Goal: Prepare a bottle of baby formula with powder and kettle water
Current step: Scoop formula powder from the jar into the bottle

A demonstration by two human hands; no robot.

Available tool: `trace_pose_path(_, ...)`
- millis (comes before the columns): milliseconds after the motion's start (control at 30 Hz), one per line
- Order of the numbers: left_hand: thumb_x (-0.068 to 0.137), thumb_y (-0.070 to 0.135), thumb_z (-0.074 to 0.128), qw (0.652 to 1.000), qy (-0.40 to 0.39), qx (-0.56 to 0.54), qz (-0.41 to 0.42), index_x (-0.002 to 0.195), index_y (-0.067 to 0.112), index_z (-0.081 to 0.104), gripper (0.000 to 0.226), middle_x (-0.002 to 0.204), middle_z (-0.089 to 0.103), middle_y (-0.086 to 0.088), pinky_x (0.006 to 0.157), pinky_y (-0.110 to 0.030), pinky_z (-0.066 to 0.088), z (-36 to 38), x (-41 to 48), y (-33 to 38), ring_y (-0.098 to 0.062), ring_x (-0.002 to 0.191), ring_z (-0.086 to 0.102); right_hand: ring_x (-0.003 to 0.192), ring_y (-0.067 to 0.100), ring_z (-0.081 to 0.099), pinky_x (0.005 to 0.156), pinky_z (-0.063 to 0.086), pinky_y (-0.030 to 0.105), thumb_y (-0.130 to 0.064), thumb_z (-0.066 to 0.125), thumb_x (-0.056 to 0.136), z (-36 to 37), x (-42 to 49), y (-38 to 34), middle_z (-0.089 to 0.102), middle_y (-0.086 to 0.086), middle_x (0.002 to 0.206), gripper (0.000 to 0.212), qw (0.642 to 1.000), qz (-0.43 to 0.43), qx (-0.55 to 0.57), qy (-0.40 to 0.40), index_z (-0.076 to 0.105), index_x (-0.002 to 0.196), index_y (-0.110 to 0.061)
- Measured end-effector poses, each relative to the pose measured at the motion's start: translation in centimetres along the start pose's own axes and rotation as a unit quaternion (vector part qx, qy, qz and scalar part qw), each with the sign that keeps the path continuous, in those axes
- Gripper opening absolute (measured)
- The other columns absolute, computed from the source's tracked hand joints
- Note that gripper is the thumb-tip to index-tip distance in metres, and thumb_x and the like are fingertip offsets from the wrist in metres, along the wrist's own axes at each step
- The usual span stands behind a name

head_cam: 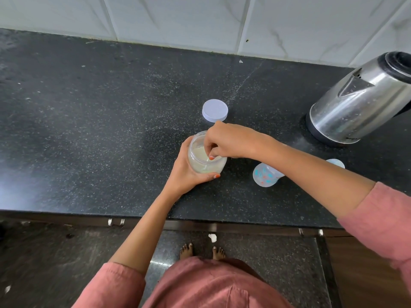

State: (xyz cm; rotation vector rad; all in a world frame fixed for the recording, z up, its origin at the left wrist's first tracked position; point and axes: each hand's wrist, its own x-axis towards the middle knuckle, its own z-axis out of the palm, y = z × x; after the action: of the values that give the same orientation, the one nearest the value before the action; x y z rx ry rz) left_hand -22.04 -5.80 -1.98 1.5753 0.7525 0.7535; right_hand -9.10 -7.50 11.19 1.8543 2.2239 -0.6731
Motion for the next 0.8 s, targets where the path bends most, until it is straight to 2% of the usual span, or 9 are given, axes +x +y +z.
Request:
trace_pose_path(100, 0.046, 0.039, 0.08, 1.0, 0.001, 0.0, -0.001, 0.122, 0.041, 0.031, 0.091, 0.126, 0.045, 0.017, 0.091, -0.008, 0.037, -0.04, -0.04, -0.07, 0.007, 0.115, 0.047, 0.056, 0.011, 0.043, 0.05, 0.029, 0.02, -0.006, 0.059, 0.084, 0.18, 0.13, -0.01, 0.036, -0.013, 0.062, 0.011, 1.0, 0.004, 0.0, 0.004, 0.068, 0.09, -0.005)
trace_pose_path(200, 0.046, 0.039, 0.081, 1.0, 0.003, 0.002, 0.001, 0.122, 0.042, 0.032, 0.09, 0.125, 0.045, 0.017, 0.091, -0.008, 0.037, -0.06, -0.05, -0.02, 0.007, 0.116, 0.047, 0.053, 0.006, 0.04, 0.049, 0.027, 0.02, -0.005, 0.058, 0.085, 0.17, 0.18, 0.06, 0.037, -0.01, 0.064, 0.011, 1.0, 0.01, -0.001, 0.009, 0.068, 0.09, -0.005)
trace_pose_path(367, 0.046, 0.039, 0.08, 1.0, 0.002, 0.003, 0.0, 0.122, 0.043, 0.031, 0.091, 0.126, 0.044, 0.017, 0.09, -0.007, 0.037, 0.03, -0.03, 0.06, 0.009, 0.114, 0.047, 0.064, 0.016, 0.048, 0.049, 0.028, 0.019, -0.005, 0.058, 0.084, 0.32, 0.16, 0.1, 0.043, -0.005, 0.072, 0.011, 1.0, 0.006, -0.003, 0.002, 0.068, 0.09, -0.005)
trace_pose_path(500, 0.045, 0.038, 0.08, 1.0, 0.002, -0.001, -0.002, 0.121, 0.04, 0.031, 0.09, 0.124, 0.044, 0.017, 0.089, -0.005, 0.037, 0.04, -0.03, 0.2, 0.012, 0.113, 0.047, 0.054, 0.003, 0.042, 0.05, 0.027, 0.017, -0.006, 0.059, 0.085, 0.1, 0.2, -0.02, 0.043, -0.014, 0.061, 0.011, 1.0, -0.006, 0.017, -0.019, 0.069, 0.09, -0.005)
trace_pose_path(600, 0.045, 0.038, 0.079, 1.0, 0.0, -0.002, 0.001, 0.12, 0.04, 0.032, 0.089, 0.124, 0.044, 0.017, 0.087, -0.003, 0.036, 0.02, -0.06, 0.35, 0.014, 0.112, 0.046, 0.054, 0.002, 0.041, 0.05, 0.028, 0.015, -0.007, 0.06, 0.084, 0.04, 0.27, -0.01, 0.044, -0.015, 0.061, 0.011, 0.999, -0.011, 0.035, -0.019, 0.069, 0.089, -0.004)
trace_pose_path(767, 0.046, 0.04, 0.079, 1.0, 0.002, 0.016, -0.002, 0.119, 0.045, 0.032, 0.087, 0.125, 0.044, 0.019, 0.088, -0.003, 0.035, -0.03, -0.03, 0.22, 0.012, 0.113, 0.046, 0.052, 0.002, 0.04, 0.048, 0.034, 0.003, -0.006, 0.06, 0.084, -0.33, 0.12, 0.14, 0.043, -0.015, 0.059, 0.011, 0.999, -0.02, 0.037, -0.029, 0.069, 0.088, -0.002)
trace_pose_path(800, 0.046, 0.041, 0.079, 1.0, 0.003, 0.018, -0.004, 0.119, 0.046, 0.032, 0.087, 0.124, 0.044, 0.019, 0.088, -0.003, 0.035, -0.03, -0.02, 0.23, 0.012, 0.113, 0.046, 0.052, 0.002, 0.04, 0.047, 0.034, 0.005, -0.005, 0.06, 0.084, -0.43, 0.13, 0.13, 0.043, -0.015, 0.058, 0.01, 0.999, -0.019, 0.033, -0.033, 0.069, 0.088, -0.002)
